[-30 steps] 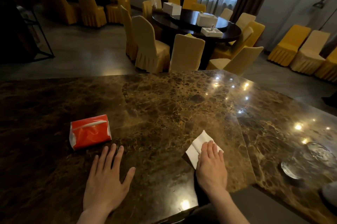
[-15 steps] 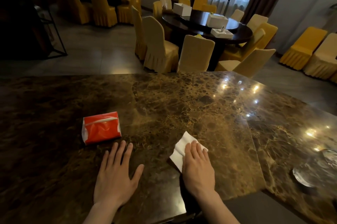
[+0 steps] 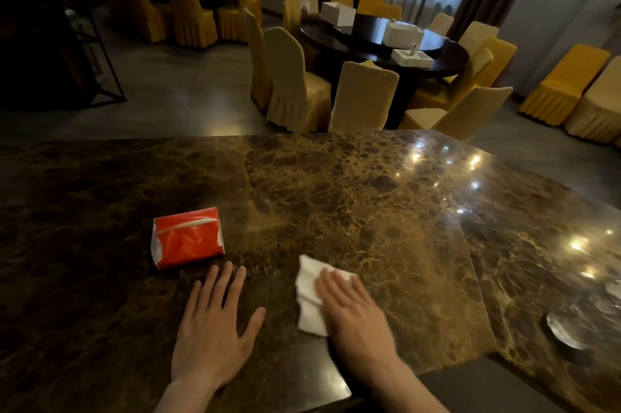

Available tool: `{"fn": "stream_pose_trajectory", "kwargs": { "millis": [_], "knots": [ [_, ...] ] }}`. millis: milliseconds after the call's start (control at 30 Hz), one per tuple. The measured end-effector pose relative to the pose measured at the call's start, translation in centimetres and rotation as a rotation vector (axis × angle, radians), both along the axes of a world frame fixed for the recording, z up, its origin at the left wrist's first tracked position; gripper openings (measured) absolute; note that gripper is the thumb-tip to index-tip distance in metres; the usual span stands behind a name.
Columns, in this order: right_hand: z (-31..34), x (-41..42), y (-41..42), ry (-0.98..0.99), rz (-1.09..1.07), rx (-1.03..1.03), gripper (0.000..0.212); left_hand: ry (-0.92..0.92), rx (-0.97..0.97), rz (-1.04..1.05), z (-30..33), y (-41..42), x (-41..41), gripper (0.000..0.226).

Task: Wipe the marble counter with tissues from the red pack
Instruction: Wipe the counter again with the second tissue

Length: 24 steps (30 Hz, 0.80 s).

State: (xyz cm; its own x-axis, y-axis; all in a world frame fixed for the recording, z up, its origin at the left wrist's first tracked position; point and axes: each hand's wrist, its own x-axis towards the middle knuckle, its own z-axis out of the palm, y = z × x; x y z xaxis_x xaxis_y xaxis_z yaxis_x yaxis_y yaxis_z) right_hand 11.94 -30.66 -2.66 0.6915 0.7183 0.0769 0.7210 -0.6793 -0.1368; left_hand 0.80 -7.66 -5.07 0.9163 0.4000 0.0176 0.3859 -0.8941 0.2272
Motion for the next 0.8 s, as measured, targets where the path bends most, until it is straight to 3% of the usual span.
{"fn": "stream_pose_trajectory", "kwargs": {
  "millis": [200, 300, 433, 533, 600, 800],
  "knots": [
    [1.2, 5.5, -3.6, 0.037, -0.438, -0.077, 0.051, -0.022, -0.025, 0.009, 0.2, -0.1, -0.1, 0.086],
    [1.1, 3.7, 0.2, 0.081, -0.392, -0.069, 0.052, -0.013, -0.016, 0.014, 0.1, -0.1, 0.1, 0.086],
    [0.1, -2.8, 6.3, 0.102, -0.115, -0.021, 0.055, 0.006, 0.012, 0.01, 0.2, -0.1, 0.3, 0.086],
    [0.0, -3.8, 5.8, 0.039, 0.009, -0.044, 0.052, 0.027, 0.034, 0.007, 0.3, -0.1, 0.1, 0.088],
    [0.3, -2.2, 2.7, 0.017, -0.034, -0.041, 0.053, 0.016, 0.01, 0.013, 0.3, 0.0, 0.1, 0.087],
    [0.7, 3.4, -6.1, 0.056, -0.434, -0.105, 0.054, 0.01, -0.016, 0.007, 0.5, 0.1, 0.0, 0.087]
  ]
}}
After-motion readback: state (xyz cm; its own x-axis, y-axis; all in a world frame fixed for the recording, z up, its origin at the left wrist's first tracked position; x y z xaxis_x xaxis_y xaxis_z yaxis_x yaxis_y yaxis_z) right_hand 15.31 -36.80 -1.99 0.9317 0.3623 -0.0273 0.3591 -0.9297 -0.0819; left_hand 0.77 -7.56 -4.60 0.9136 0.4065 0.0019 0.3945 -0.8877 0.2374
